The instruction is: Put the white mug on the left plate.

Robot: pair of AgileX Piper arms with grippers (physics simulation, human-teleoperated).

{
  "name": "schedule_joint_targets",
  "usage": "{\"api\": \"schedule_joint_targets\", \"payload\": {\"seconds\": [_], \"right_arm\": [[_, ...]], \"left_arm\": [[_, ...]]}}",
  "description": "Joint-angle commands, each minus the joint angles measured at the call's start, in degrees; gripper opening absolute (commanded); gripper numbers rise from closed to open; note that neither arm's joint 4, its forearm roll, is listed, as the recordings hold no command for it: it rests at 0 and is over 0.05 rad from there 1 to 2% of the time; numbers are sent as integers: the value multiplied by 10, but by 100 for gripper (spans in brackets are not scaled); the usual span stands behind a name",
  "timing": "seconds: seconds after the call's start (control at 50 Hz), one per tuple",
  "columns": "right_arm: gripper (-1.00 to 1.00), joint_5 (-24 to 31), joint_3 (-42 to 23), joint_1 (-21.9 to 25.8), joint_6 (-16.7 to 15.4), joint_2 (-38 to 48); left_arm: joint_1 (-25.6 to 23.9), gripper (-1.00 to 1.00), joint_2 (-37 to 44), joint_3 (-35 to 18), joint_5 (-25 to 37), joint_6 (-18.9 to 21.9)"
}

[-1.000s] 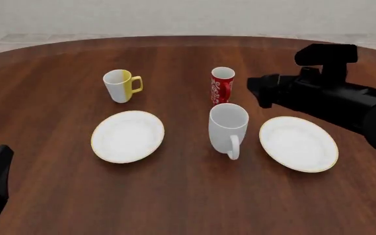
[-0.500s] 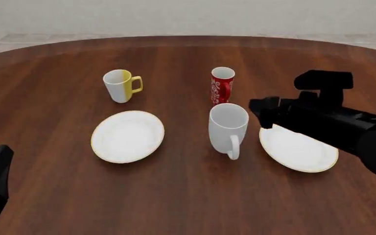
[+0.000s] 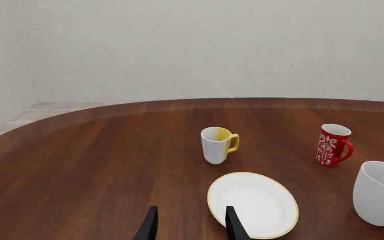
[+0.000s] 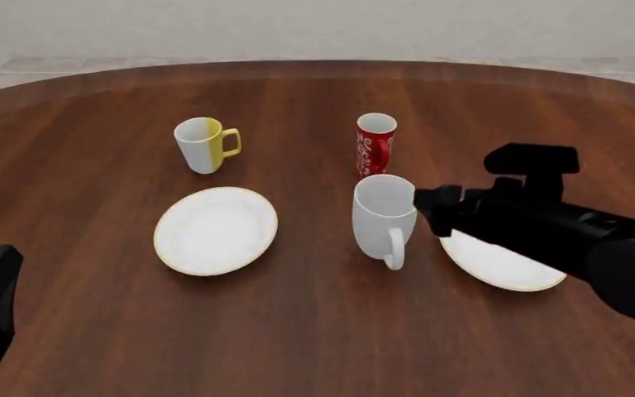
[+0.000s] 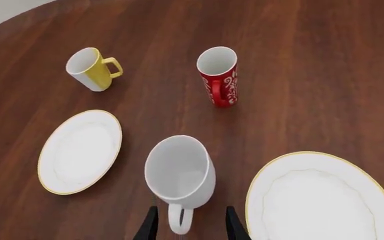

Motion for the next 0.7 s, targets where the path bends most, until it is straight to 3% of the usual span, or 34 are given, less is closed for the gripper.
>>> {"api": "schedule_joint_targets", "payload": {"seconds": [0.02,0.7], "right_arm": [[100,-15,6,3,5,14],[100,-60,-3,39,36,85]], "left_arm": [[0,100,0,0,0,0],[0,100,0,0,0,0]]}}
